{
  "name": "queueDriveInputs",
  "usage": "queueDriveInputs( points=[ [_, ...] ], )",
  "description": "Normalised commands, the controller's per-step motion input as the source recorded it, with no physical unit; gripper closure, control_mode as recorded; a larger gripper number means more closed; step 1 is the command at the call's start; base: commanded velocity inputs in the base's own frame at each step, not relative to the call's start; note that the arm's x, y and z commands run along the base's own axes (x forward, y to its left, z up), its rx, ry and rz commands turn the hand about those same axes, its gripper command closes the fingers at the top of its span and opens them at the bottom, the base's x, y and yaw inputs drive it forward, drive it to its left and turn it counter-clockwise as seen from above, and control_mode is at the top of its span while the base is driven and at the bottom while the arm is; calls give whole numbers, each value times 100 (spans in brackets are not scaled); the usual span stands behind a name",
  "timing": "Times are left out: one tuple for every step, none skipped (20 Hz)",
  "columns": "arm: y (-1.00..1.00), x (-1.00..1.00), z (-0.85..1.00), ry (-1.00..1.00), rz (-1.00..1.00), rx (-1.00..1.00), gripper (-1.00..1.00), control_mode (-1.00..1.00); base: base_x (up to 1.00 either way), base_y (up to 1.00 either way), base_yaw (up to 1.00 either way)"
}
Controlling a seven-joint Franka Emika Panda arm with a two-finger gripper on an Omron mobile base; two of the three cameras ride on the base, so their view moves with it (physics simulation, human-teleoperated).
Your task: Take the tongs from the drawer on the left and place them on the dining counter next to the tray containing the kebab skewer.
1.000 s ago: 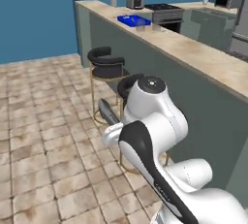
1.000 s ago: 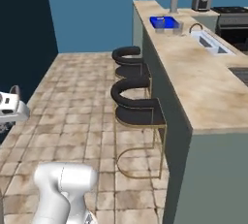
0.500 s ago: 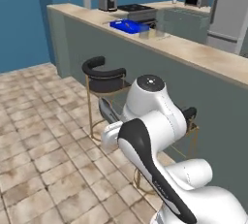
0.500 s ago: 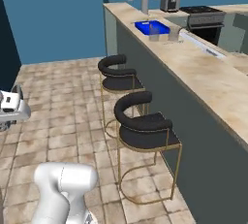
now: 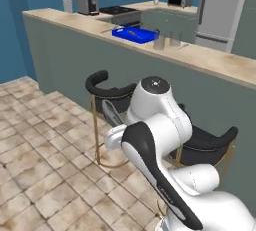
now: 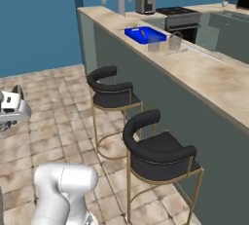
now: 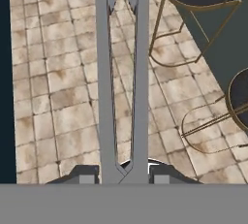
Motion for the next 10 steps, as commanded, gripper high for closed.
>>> queueDriveInputs(
  points=[
    [0,0,0,0,0,0,100,100,69,100,-28],
    [0,0,0,0,0,0,100,100,59,100,-27],
    [0,0,0,0,0,0,100,100,49,100,-25],
    [0,0,0,0,0,0,100,100,40,100,-23],
    [0,0,0,0,0,0,100,100,34,100,-22],
    [0,0,0,0,0,0,100,100,31,100,-21],
    [0,0,0,0,0,0,100,100,29,100,-21],
    [0,0,0,0,0,0,100,100,16,100,-18],
    [0,0,0,0,0,0,100,100,13,100,-17],
    [0,0,0,0,0,0,100,100,9,100,-15]
  ],
)
